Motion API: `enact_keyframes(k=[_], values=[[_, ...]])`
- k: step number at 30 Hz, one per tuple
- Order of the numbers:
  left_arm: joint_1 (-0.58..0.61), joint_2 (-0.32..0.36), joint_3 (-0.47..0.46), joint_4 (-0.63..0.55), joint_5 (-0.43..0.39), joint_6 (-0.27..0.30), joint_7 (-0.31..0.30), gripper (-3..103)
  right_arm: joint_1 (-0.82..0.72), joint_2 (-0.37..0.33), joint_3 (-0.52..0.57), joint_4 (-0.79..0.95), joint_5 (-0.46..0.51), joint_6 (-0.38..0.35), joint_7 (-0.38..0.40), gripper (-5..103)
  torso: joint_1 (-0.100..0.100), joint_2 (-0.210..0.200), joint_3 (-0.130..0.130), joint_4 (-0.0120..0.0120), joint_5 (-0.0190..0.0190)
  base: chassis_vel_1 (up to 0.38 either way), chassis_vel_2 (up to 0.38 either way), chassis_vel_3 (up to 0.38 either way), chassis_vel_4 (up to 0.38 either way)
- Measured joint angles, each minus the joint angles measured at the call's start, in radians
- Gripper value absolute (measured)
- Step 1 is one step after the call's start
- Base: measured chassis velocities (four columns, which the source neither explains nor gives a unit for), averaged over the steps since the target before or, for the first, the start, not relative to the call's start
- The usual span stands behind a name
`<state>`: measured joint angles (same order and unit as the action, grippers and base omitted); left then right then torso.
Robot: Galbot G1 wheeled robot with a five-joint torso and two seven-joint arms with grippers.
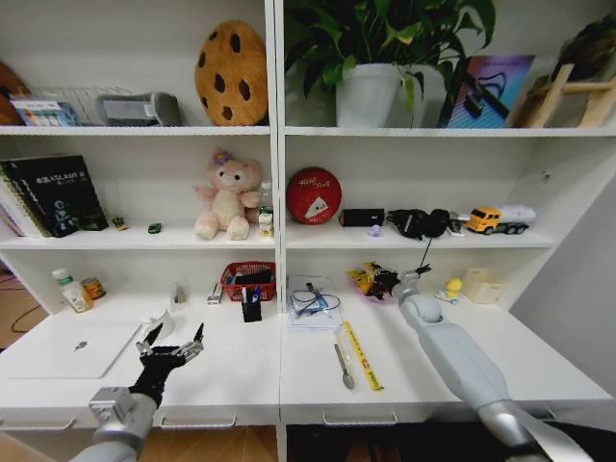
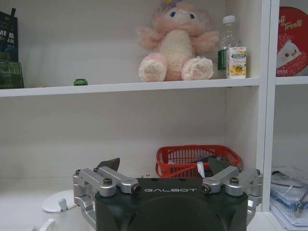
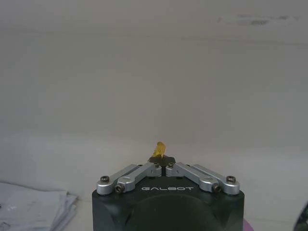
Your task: Organize the objects on the table.
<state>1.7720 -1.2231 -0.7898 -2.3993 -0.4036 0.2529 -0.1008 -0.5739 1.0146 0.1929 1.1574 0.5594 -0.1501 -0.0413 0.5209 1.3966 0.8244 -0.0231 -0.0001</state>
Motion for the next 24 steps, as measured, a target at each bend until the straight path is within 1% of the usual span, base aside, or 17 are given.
enact_keyframes(k=[6, 7, 8, 9, 10, 11, 12, 13, 15, 16, 19, 21, 22, 23, 24], values=[[0.000, 0.000, 0.000, 0.000, 0.000, 0.000, 0.000, 100, -0.009, 0.000, 0.027, -0.031, -0.038, 0.013, 0.002, 0, 0.000, 0.000, 0.000, 0.0000, 0.0000, 0.000, 0.000, 0.000, 0.000], [0.000, 0.000, 0.000, 0.000, 0.000, 0.000, 0.000, 100, -0.012, -0.001, 0.030, -0.028, -0.039, 0.011, 0.002, -3, 0.000, 0.000, 0.000, -0.0001, 0.0001, 0.000, 0.000, 0.000, 0.000], [0.000, 0.000, 0.000, 0.000, 0.000, 0.000, 0.000, 100, -0.012, -0.001, 0.030, -0.028, -0.039, 0.011, 0.002, -3, 0.000, 0.000, 0.000, -0.0001, 0.0001, 0.000, 0.000, 0.000, 0.000], [0.000, 0.000, 0.000, 0.000, 0.000, 0.000, 0.000, 100, -0.022, -0.006, 0.039, -0.014, -0.041, 0.007, 0.001, 2, 0.000, 0.000, 0.000, -0.0001, 0.0001, 0.000, 0.000, 0.000, 0.000], [0.000, 0.000, 0.000, 0.000, 0.000, 0.000, 0.000, 100, -0.022, -0.006, 0.039, -0.014, -0.041, 0.007, 0.001, 2, 0.000, 0.000, 0.000, -0.0001, 0.0001, 0.000, 0.000, 0.000, 0.000], [0.000, 0.000, 0.000, 0.000, 0.000, 0.000, 0.000, 100, -0.031, -0.010, 0.049, -0.004, -0.044, 0.007, 0.002, 13, 0.000, 0.000, 0.000, 0.0001, 0.0001, 0.000, 0.000, 0.000, 0.000], [0.000, 0.000, 0.000, 0.000, 0.000, 0.000, 0.000, 100, -0.036, -0.013, 0.054, 0.002, -0.044, 0.004, 0.006, 18, 0.000, 0.000, 0.000, 0.0001, 0.0001, 0.000, 0.000, 0.000, 0.000], [0.000, 0.000, 0.000, 0.000, 0.000, 0.000, 0.000, 100, -0.036, -0.013, 0.054, 0.002, -0.044, 0.004, 0.006, 18, 0.000, 0.000, 0.000, 0.0001, 0.0001, 0.000, 0.000, 0.000, 0.000], [0.000, 0.000, 0.000, 0.000, 0.000, 0.000, 0.000, 100, -0.046, -0.020, 0.068, 0.016, -0.043, -0.004, 0.015, 29, 0.000, 0.000, 0.000, 0.0001, 0.0000, 0.000, 0.000, 0.000, 0.000], [0.000, 0.000, 0.000, 0.000, 0.000, 0.000, 0.000, 100, -0.046, -0.020, 0.068, 0.016, -0.043, -0.004, 0.015, 29, 0.000, 0.000, 0.000, 0.0001, 0.0000, 0.000, 0.000, 0.000, 0.000], [0.000, 0.000, 0.000, 0.000, 0.000, 0.000, 0.000, 100, -0.078, -0.037, 0.085, 0.062, -0.042, -0.006, 0.051, 45, 0.000, 0.000, 0.000, 0.0001, 0.0002, 0.000, 0.000, 0.000, 0.000], [0.000, 0.000, 0.000, 0.000, 0.000, 0.000, 0.000, 100, -0.095, -0.042, 0.091, 0.089, -0.040, -0.008, 0.066, 45, 0.000, 0.000, 0.000, 0.0001, -0.0002, 0.000, 0.000, 0.000, 0.000], [0.000, 0.000, 0.000, 0.000, 0.000, 0.000, 0.000, 100, -0.132, -0.047, 0.103, 0.138, -0.034, -0.010, 0.087, 51, 0.000, 0.000, 0.000, 0.0001, -0.0003, 0.000, 0.000, 0.000, 0.000], [0.000, 0.000, 0.000, 0.000, 0.000, 0.000, 0.000, 100, -0.132, -0.047, 0.103, 0.138, -0.034, -0.010, 0.087, 51, 0.000, 0.000, 0.000, 0.0001, -0.0003, 0.000, 0.000, 0.000, 0.000], [0.000, 0.000, 0.000, 0.000, 0.000, 0.000, 0.000, 100, -0.170, -0.051, 0.118, 0.180, -0.029, -0.013, 0.099, 56, 0.000, 0.000, 0.000, 0.0002, 0.0001, 0.000, 0.000, 0.000, 0.000]])
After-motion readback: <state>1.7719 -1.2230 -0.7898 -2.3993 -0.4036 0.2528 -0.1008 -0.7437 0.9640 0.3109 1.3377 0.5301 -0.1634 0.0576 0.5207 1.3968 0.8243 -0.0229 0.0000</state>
